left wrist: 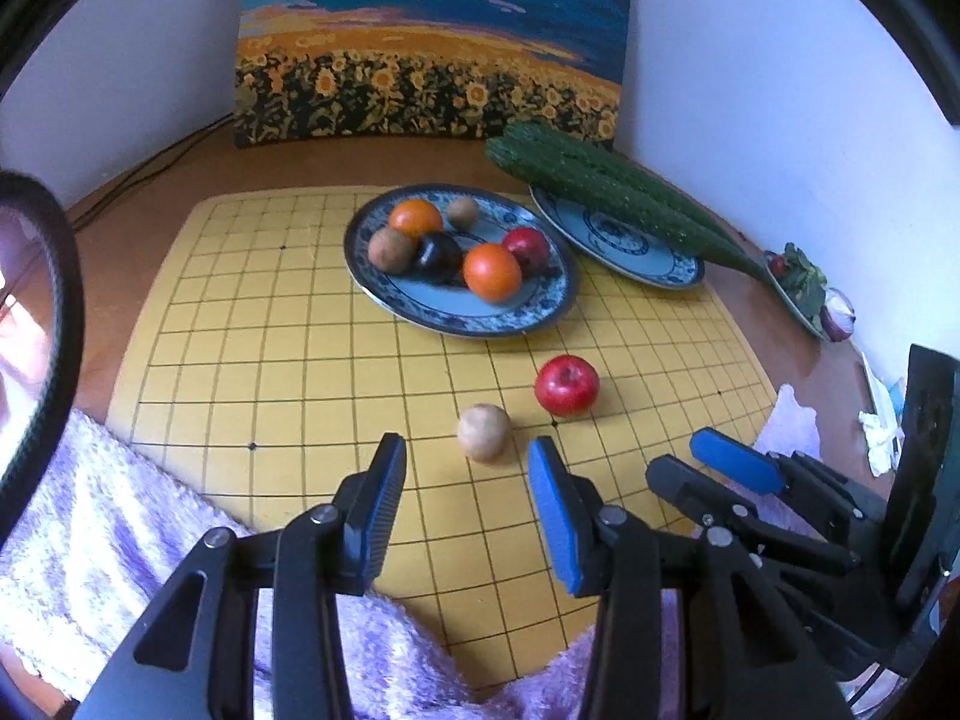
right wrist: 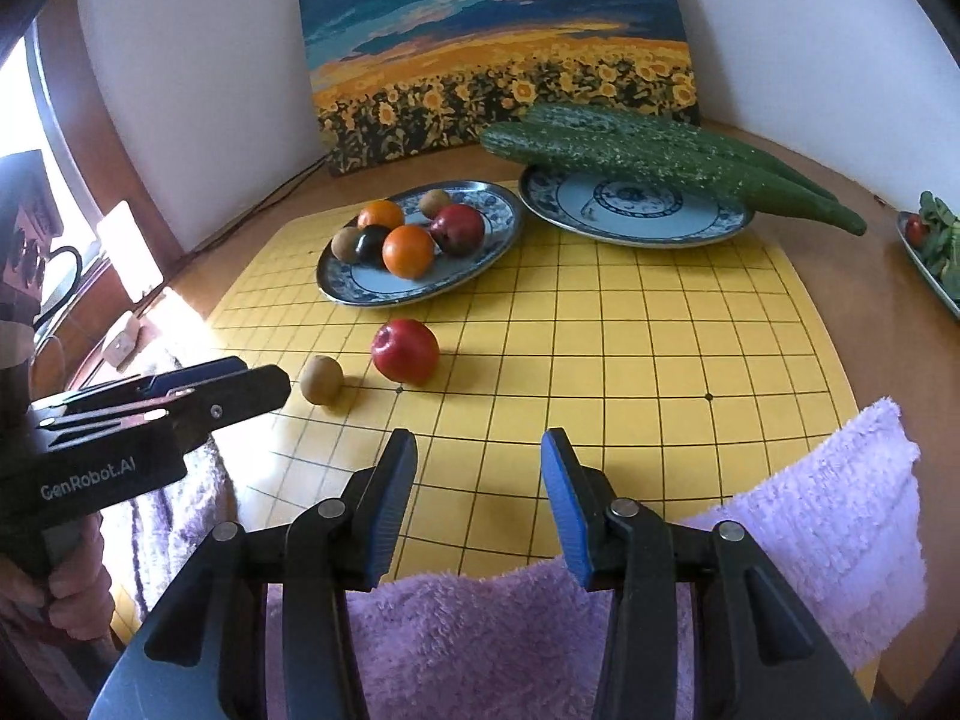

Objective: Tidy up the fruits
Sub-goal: 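Move both tools back toward the last kiwi and red apple on the board, then grasp the small brown kiwi with the left tool while the right tool grasps the red apple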

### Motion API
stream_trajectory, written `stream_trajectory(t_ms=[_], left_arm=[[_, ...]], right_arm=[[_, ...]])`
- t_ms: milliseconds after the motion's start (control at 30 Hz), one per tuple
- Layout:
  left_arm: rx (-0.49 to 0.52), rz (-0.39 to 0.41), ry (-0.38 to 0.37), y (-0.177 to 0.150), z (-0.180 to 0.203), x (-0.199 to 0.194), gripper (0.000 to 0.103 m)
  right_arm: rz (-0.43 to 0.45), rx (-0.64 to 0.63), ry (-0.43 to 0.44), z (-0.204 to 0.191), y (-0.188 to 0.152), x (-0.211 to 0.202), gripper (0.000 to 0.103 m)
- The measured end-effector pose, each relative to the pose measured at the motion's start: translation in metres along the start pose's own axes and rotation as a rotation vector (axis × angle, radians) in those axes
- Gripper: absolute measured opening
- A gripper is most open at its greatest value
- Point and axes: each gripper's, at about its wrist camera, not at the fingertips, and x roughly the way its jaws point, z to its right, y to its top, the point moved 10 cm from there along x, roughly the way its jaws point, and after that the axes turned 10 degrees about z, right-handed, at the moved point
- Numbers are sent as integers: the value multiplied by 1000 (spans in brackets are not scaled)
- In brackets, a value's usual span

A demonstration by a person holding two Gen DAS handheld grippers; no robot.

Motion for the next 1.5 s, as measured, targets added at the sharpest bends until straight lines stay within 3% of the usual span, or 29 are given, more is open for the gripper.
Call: stream_trajectory(t_ms=[600,933,1500], left_arm=[[40,-21,9,-10,15,23,44],[45,-25,-5,-12,17,28,22],[-42,29,-11,1,-13,10,18]], right_arm=[[-4,4,-1,7,-7,3,44],[15,-14,2,3,-8,3,53],[-21,-19,43,-17,-2,13,53]])
